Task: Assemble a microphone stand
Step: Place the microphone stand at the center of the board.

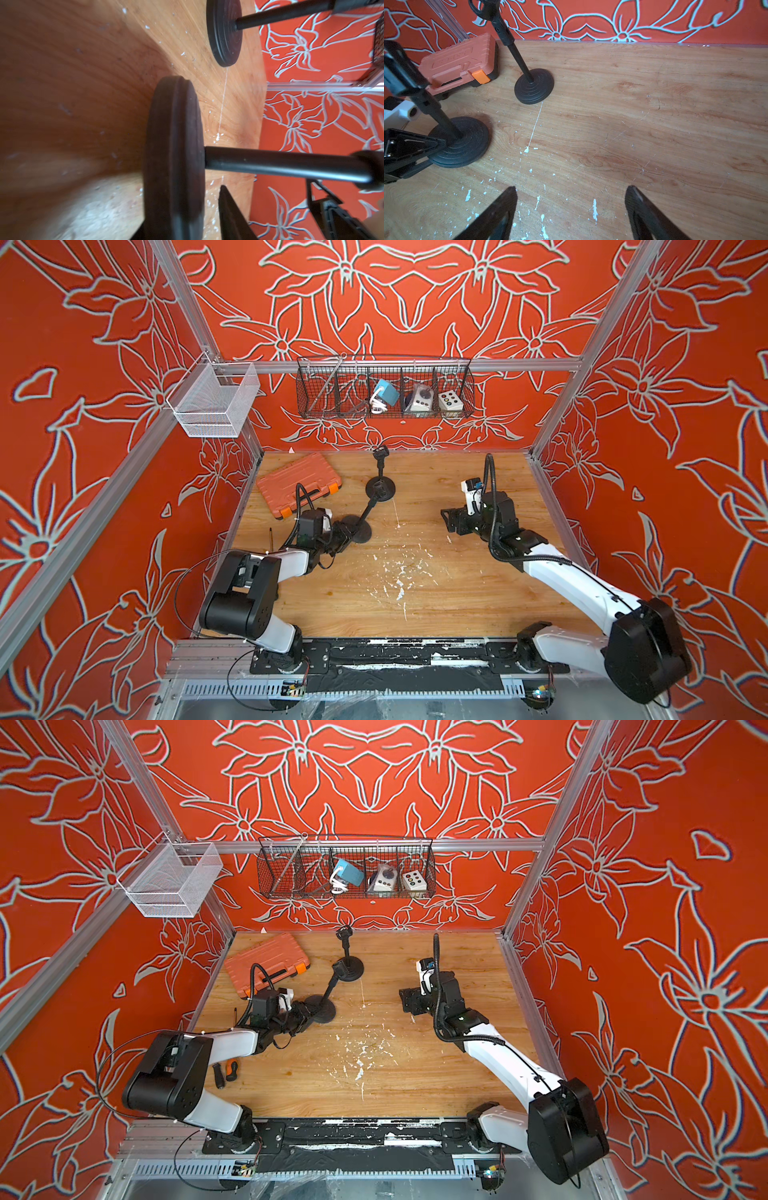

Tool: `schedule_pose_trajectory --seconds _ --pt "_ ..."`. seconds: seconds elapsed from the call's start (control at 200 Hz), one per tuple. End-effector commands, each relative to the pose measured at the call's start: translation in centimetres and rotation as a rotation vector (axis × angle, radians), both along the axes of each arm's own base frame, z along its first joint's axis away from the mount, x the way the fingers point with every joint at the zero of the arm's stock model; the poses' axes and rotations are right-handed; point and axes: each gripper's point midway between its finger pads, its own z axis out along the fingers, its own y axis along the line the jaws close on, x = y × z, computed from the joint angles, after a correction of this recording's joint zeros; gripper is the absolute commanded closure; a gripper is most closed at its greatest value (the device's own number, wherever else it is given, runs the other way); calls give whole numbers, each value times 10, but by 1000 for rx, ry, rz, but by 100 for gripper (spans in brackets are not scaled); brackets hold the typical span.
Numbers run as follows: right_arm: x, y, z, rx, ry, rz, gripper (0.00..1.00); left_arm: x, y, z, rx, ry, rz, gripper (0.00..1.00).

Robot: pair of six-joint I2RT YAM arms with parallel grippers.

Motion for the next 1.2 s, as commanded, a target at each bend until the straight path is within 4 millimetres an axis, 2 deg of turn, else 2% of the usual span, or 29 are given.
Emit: schedule_pose_trajectory --seconds 0.0,0.17,0.31,0.5,0.611,0.726,0.851,0.991,1.086,1.156,1.196 --pt "0 -7 5 5 -11 -31 16 -8 12 1 79 2 42 60" --pt "0 -14 1 -30 -9 -46 16 -17 21 -2 125 27 68 60" --pt "-4 -13 8 -6 -21 -35 15 -24 25 -13 154 54 74 60" --pt "-7 -20 9 -21 -16 -49 15 -32 22 -22 160 83 39 60" --pt "-7 -29 4 -28 7 -90 15 -39 23 -25 153 77 49 60" --pt "-7 -44 -3 -39 23 -160 15 -48 37 -24 221 87 95 60" --pt "-6 -56 -7 -63 11 -191 15 -53 55 -10 302 29 161 58" --pt "-2 -84 -3 -173 -44 -282 15 -51 95 14 500 -62 296 54" --pt "0 -117 1 -265 -101 -409 14 -46 123 56 669 -224 380 50" --pt "-3 -145 0 -313 -138 -528 14 -38 128 89 785 -381 367 41" --pt "-4 -155 -2 -329 -153 -546 14 -35 133 102 862 -446 363 37"
